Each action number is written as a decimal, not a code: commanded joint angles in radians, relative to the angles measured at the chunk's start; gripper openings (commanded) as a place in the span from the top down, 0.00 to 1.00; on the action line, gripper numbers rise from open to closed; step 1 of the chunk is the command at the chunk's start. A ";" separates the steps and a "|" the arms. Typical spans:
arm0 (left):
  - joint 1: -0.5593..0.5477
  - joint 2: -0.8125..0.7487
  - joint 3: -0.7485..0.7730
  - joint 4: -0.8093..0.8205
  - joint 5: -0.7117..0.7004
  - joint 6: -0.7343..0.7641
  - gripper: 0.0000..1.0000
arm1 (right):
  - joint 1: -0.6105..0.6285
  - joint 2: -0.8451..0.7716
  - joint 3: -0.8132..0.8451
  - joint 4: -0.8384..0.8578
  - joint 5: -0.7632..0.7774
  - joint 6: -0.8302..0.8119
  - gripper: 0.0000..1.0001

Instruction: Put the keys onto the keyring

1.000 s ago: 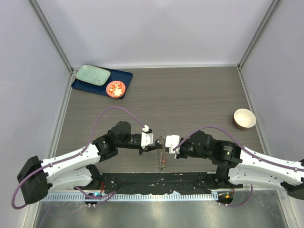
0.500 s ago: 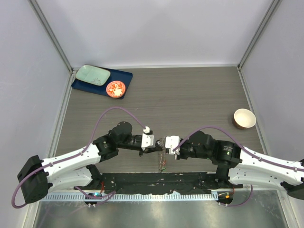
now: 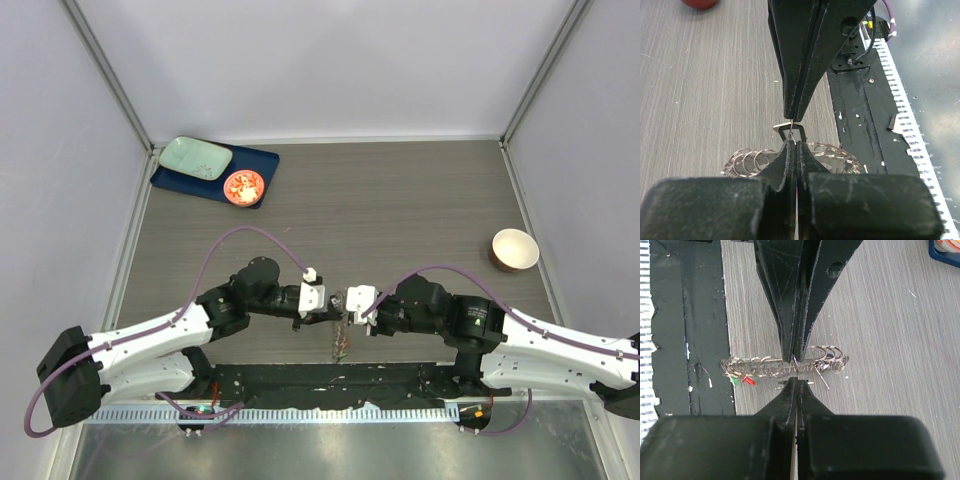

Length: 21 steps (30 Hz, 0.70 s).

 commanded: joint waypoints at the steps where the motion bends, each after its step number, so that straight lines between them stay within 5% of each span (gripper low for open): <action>1: -0.023 0.003 0.059 0.087 0.027 0.002 1.00 | 0.005 0.007 0.032 0.087 -0.027 0.016 0.99; 21: -0.029 0.011 0.044 0.161 0.035 -0.075 1.00 | 0.005 0.015 0.027 0.091 -0.092 0.001 0.99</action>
